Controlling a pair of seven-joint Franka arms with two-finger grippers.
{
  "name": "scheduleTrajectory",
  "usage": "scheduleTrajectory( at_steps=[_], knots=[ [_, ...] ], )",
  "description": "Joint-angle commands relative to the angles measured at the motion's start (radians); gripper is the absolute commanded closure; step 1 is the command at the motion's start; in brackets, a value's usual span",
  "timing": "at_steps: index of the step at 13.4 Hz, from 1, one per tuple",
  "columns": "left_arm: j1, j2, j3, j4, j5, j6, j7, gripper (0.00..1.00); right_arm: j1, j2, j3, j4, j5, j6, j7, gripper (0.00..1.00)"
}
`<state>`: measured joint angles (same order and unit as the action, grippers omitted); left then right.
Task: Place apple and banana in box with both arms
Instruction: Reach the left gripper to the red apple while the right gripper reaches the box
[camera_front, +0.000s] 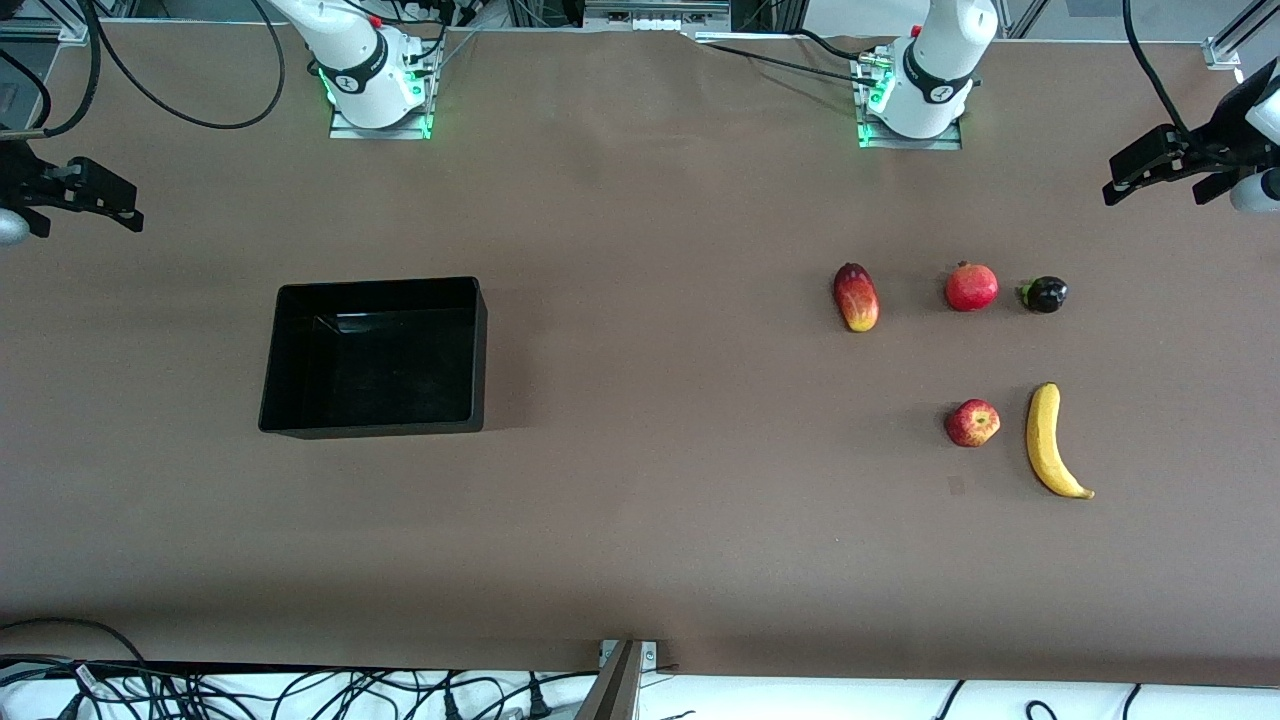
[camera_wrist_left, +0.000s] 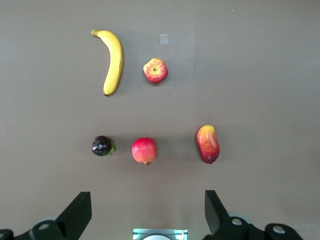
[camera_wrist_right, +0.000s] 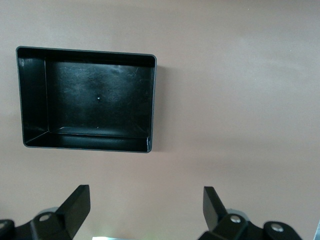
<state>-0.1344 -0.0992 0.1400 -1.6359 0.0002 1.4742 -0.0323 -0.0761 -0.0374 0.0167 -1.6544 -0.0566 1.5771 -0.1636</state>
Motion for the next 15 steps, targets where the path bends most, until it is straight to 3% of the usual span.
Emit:
scheduleTrajectory(
  at_steps=[1, 10, 15],
  knots=[
    [-0.002, -0.004, 0.006, -0.002, -0.019, 0.008, -0.009, 0.00, 0.001, 0.010, 0.003, 0.025, -0.012, -0.017, 0.015, 0.00],
    [-0.001, 0.024, 0.006, -0.028, -0.017, 0.066, -0.008, 0.00, 0.001, 0.010, 0.003, 0.025, -0.014, -0.017, 0.013, 0.00],
    [0.001, 0.150, 0.004, -0.045, -0.020, 0.187, -0.003, 0.00, -0.004, 0.010, -0.010, 0.025, -0.019, -0.017, 0.003, 0.00]
  ],
)
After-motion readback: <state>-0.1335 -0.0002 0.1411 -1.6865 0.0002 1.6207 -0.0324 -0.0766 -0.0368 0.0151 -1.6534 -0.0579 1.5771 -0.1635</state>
